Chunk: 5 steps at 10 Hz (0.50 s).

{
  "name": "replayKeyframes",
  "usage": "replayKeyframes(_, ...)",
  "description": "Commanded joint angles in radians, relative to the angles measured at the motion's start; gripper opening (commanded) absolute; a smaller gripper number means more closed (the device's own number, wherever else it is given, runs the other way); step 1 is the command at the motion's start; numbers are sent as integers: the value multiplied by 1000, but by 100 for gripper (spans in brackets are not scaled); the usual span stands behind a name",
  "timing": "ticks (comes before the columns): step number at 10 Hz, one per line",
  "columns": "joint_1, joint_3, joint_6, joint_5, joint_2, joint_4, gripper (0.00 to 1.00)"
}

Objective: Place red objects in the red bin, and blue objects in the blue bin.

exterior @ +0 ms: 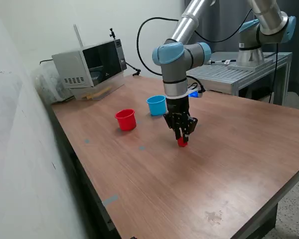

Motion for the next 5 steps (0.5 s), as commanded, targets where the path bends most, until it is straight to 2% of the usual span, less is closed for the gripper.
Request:
replayKeyframes(1,1,1,-6,-1,0,0,0)
replayKeyframes(5,0,-3,-26,-5,-44,3,0)
